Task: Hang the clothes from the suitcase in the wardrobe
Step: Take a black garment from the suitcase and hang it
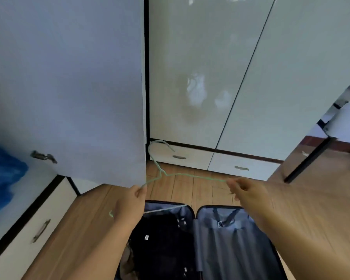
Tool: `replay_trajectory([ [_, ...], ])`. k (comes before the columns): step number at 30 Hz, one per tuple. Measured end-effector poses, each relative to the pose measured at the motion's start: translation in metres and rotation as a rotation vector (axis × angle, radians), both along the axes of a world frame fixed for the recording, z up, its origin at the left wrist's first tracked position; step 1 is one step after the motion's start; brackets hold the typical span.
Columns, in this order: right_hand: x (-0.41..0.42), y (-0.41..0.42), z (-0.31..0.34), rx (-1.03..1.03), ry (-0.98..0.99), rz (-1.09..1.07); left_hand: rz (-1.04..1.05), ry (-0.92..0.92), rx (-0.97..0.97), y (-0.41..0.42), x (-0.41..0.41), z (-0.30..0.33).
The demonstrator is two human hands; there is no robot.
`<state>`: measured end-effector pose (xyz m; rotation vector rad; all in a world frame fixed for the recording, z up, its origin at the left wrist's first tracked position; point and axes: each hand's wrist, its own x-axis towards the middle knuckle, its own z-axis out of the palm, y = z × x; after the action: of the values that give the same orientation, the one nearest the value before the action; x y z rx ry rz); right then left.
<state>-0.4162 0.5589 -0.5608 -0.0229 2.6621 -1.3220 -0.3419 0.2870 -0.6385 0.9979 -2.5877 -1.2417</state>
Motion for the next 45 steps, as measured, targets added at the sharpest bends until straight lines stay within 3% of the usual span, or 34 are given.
replay_trajectory([
  [5, -0.011, -0.006, -0.143, -0.163, 0.008, -0.141, -0.034, -0.031, -0.090, -0.004, 0.005, -0.115],
  [9, -0.019, -0.015, -0.244, -0.365, -0.054, -0.223, -0.040, 0.069, 0.006, -0.007, 0.007, -0.197],
  [14, -0.011, -0.025, -0.330, -0.512, -0.145, -0.270, 0.022, 0.040, -0.115, -0.017, 0.009, -0.270],
  [17, 0.003, -0.033, -0.369, -0.623, -0.251, -0.283, -0.053, -0.048, -0.080, -0.026, 0.022, -0.304],
  [21, 0.013, -0.037, -0.390, -0.695, -0.330, -0.360, -0.341, -0.342, -0.345, -0.009, 0.040, -0.328],
  [25, 0.004, -0.037, -0.384, -0.727, -0.284, -0.338, -0.359, -0.242, -0.264, -0.002, 0.037, -0.334],
  [29, -0.010, -0.043, -0.381, -0.815, -0.249, -0.391, -0.548, -0.252, -0.505, -0.006, 0.032, -0.321],
  [33, -0.008, -0.057, -0.378, -0.956, -0.347, -0.347, -0.363, -0.191, -0.512, -0.026, 0.025, -0.327],
  [36, 0.005, -0.076, -0.388, -0.687, -0.417, -0.186, -0.215, -0.261, -0.550, -0.045, 0.020, -0.332],
  [41, 0.030, -0.097, -0.427, 0.169, -0.255, 0.288, -0.095, -0.378, -0.574, -0.051, 0.010, -0.353],
  [45, 0.052, -0.109, -0.437, 0.481, -0.253, 0.578, -0.126, -0.457, -0.500, -0.051, 0.009, -0.373],
])
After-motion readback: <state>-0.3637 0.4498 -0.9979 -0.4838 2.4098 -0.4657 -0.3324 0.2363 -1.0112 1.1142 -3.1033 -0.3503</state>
